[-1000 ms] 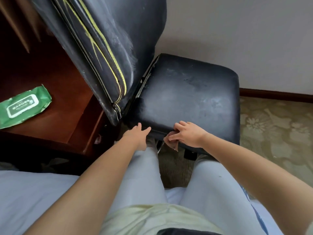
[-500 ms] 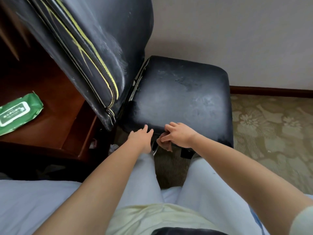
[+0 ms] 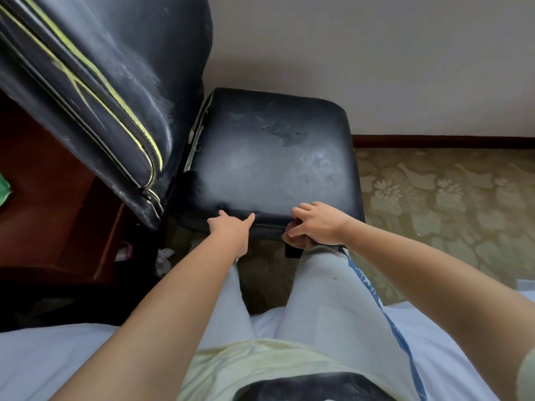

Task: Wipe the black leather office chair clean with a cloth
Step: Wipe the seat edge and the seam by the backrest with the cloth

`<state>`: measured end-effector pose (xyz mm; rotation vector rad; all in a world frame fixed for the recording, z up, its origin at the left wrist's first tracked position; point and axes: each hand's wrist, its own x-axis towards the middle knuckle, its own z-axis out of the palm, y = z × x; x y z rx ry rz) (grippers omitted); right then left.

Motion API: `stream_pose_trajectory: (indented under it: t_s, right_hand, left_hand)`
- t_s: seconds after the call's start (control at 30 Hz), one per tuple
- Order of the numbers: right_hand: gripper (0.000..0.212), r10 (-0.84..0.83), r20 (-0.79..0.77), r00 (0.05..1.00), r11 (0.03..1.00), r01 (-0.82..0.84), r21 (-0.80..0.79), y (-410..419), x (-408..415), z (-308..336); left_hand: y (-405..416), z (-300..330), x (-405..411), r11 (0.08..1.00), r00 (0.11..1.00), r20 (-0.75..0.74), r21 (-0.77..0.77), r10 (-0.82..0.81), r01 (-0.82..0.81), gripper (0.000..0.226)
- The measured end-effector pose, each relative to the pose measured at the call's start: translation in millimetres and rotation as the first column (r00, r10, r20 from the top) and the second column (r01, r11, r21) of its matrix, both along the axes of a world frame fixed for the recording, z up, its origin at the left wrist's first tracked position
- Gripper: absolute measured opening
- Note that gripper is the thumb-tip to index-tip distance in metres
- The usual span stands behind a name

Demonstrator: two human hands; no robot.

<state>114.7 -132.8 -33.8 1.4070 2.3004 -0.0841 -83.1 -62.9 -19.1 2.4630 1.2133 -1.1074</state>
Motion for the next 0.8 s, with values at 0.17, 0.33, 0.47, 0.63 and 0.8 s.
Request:
stream_pose_trajectory:
  t_s: [0.17,0.33,0.47,0.63,0.8]
  right_hand:
    - [0.040,0.000,-0.057,0.998,0.999,0.002,0.039,23,-36,-12]
    - [0.041,-0.001,-0.071,0.997,1.000,0.002,0.012,14,-21,-11]
    - [0.044,-0.046,-0.068,0.997,0.999,0.047,0.019,-5,7,-10]
    - [0.035,-0.035,-0.149,0.988,0.995,0.047,0.084,1,0,-13]
    - [0.029,0.026,-0.235,0.972,0.991,0.006,0.133,17,-18,-22]
  left_hand:
    - [4,-1,-7,0.999,1.000,0.002,-0.021,0.026,-0.026,0.093]
    - [11,0,-14,0.998,0.999,-0.026,-0.056,0.031,-0.033,0.097]
    - [13,6,-6,0.995,0.999,-0.034,-0.092,0.027,-0.030,0.097]
    - [22,1,-14,1.000,0.987,0.163,0.015,0.007,-0.010,0.061]
    - [30,-5,-40,0.978,0.914,0.369,0.049,0.169,-0.201,0.048]
